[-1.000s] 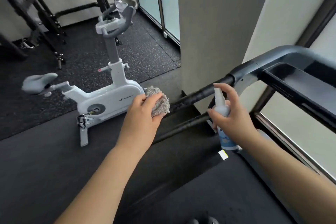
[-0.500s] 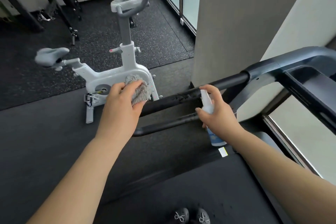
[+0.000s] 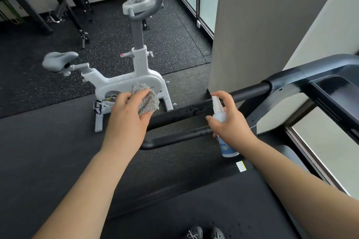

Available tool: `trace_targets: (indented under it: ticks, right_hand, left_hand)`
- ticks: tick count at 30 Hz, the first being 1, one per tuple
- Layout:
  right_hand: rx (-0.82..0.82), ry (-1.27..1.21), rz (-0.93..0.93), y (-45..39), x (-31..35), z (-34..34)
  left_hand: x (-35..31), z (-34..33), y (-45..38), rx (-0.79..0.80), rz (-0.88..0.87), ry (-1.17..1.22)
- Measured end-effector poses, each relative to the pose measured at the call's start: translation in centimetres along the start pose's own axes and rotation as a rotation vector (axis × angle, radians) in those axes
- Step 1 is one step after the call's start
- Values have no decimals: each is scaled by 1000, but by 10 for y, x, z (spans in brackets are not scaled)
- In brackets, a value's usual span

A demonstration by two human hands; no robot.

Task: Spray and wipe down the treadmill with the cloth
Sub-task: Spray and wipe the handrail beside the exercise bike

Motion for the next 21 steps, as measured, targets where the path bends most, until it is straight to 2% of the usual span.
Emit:
trace_targets:
  ticks: [10,14,21]
  right_hand:
    - [51,-95,19,4,3,8]
    - [3,-119,25,10,-2,24]
    - [-41,-163,42,19,-10,42]
  left_hand:
    - [-11,-38,-7,89,-78,-9]
    - [-6,-67,-19,127,-122,-47]
    - [0,-139,-32,319,-233,-231]
Point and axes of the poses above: each hand's wrist, its own y-axis away from the middle knuckle, its own z-axis out of the back of the hand, x = y × z, the point moved 10 cm from there along -y, towards the middle knuckle, and after that the axes turned 3 degrees about x, right-handed, at the moved point
